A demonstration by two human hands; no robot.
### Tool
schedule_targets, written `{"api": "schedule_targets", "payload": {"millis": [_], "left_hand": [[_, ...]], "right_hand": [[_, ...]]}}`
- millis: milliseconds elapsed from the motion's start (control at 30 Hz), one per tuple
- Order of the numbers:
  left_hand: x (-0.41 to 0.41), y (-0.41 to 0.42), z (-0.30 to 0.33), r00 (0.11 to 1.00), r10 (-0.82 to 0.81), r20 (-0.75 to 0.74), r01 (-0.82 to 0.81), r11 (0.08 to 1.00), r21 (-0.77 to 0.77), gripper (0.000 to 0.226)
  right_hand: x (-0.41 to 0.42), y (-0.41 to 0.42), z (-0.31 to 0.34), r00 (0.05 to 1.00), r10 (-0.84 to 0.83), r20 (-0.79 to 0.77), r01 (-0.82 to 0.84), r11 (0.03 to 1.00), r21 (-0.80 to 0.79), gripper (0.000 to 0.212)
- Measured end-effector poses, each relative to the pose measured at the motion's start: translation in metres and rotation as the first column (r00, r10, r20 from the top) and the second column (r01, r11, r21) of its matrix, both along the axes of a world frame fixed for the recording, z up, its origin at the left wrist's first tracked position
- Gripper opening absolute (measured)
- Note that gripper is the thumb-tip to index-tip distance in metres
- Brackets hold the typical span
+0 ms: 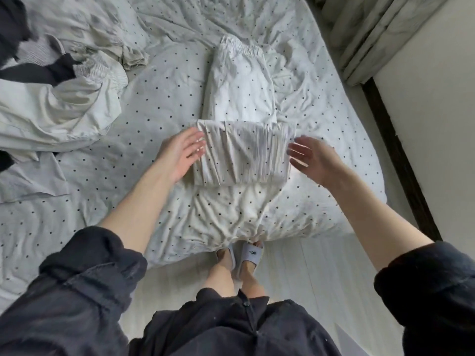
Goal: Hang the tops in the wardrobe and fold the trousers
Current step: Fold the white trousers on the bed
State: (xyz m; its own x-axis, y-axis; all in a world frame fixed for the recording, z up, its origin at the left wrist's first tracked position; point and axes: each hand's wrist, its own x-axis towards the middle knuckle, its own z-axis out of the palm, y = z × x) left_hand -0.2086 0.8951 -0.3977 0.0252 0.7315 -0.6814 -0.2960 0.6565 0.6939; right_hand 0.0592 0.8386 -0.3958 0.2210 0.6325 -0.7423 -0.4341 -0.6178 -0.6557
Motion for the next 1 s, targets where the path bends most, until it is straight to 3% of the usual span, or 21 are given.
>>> {"api": "schedule_targets", "payload": {"millis": [67, 133, 267, 367, 500, 600, 800, 1000], "left_hand": [[-0.001, 0.004, -0.015, 0.989, -0.055, -0.137, 0.063, 0.997, 0.054, 0.021], [-0.003, -0.003, -0.034, 0.926, -0.129, -0.355, 0.154, 0.987, 0.042, 0.03], [-0.013, -0.018, -0.074, 0.814, -0.233, -0.532, 0.207, 0.972, -0.111, 0.039], [-0.015, -0.021, -0.095, 0.837, -0.351, -0.42, 0.268, 0.932, -0.245, 0.026], [-0.01, -0.014, -0.105, 0.89, -0.351, -0.29, 0.274, 0.921, -0.275, 0.043], [-0.011, -0.009, -0.107, 0.892, -0.385, -0.237, 0.315, 0.905, -0.286, 0.038], [-0.005, -0.014, -0.11, 0.905, -0.337, -0.26, 0.267, 0.925, -0.272, 0.003], [0.004, -0.019, -0.095, 0.936, -0.271, -0.226, 0.201, 0.936, -0.289, 0.012]], "right_hand": [[-0.008, -0.002, -0.009, 0.967, 0.124, 0.222, -0.125, 0.992, -0.006, 0.014], [-0.015, -0.009, -0.026, 0.918, 0.214, 0.333, -0.198, 0.977, -0.082, 0.014], [-0.014, -0.019, -0.069, 0.95, 0.181, 0.255, -0.123, 0.966, -0.227, 0.015], [-0.009, -0.016, -0.105, 0.965, 0.144, 0.219, -0.073, 0.95, -0.303, 0.009], [-0.008, -0.008, -0.138, 0.98, 0.083, 0.178, -0.009, 0.924, -0.382, 0.016], [-0.006, -0.002, -0.148, 0.978, 0.07, 0.196, 0.02, 0.907, -0.422, 0.021], [-0.004, 0.011, -0.155, 0.977, 0.137, 0.161, -0.048, 0.886, -0.461, 0.02], [-0.001, 0.007, -0.135, 0.993, 0.026, 0.118, 0.024, 0.915, -0.403, 0.021]]}}
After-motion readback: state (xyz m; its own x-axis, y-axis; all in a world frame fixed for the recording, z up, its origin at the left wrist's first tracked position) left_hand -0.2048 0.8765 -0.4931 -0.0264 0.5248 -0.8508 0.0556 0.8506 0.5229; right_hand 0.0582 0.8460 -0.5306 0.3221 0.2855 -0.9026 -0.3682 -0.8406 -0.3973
